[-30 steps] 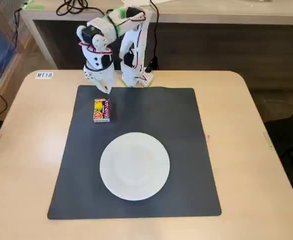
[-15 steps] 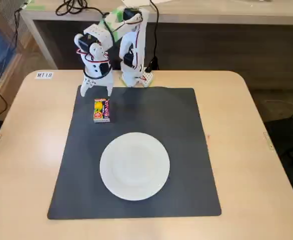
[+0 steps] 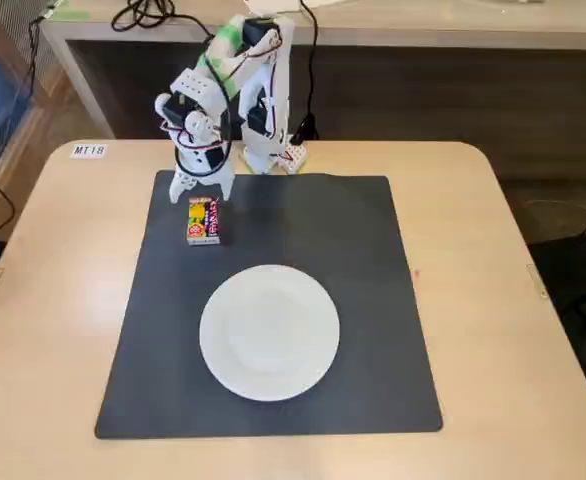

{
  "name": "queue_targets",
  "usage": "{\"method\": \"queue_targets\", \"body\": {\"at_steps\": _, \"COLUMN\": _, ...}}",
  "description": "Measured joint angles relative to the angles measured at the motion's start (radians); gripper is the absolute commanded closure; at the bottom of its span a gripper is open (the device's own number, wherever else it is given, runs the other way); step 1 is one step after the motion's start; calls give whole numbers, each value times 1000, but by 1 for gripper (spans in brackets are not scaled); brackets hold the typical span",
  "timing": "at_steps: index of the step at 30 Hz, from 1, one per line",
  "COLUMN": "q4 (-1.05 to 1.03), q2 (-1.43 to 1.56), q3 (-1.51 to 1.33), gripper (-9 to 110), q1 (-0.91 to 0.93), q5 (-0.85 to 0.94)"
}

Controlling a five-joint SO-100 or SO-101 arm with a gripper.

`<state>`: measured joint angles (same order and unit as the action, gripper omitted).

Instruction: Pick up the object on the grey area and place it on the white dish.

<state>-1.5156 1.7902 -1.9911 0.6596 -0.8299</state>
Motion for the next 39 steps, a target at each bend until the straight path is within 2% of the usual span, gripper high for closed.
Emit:
{"method": "queue_targets", "body": {"at_steps": 13, "q4": 64, "q2": -124, "q3": 0, "gripper": 62, "q1": 0, "q5": 9}}
{"method": "queue_targets", "body": {"at_steps": 24, "q4": 110, "q2": -192, "q3": 5, "gripper": 79, "q1": 3, "q5": -5}}
{"method": "queue_targets", "body": {"at_steps": 33, "q4": 127, "q2": -204, "q3": 17, "gripper": 85, "q1": 5, "q5": -31}}
{"method": "queue_targets", "body": {"at_steps": 39, "q4": 51, "q2": -210, "q3": 98, "gripper": 86, "q1": -40, "q5": -64}}
